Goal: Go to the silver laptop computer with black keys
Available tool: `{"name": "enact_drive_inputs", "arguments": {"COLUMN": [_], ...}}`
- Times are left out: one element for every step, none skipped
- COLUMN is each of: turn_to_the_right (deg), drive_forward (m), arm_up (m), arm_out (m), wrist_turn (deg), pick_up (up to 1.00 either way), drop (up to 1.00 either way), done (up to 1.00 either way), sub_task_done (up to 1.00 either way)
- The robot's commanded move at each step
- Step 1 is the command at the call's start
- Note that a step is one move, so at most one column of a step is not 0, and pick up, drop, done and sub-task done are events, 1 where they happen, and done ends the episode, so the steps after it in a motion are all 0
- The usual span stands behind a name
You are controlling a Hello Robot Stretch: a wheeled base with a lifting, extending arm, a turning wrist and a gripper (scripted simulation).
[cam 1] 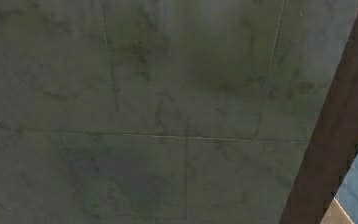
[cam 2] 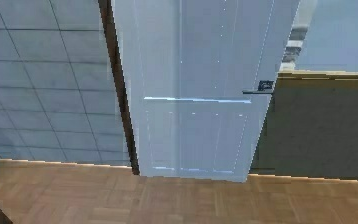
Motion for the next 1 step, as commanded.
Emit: {"name": "enact_drive_inputs", "arguments": {"turn_to_the_right": [45.0], "drive_forward": [0.00], "arm_up": [0.00], "arm_out": [0.00], "wrist_turn": [0.0], "pick_up": [0.00], "drop": [0.00], "done": [0.00], "sub_task_done": [0.00]}}
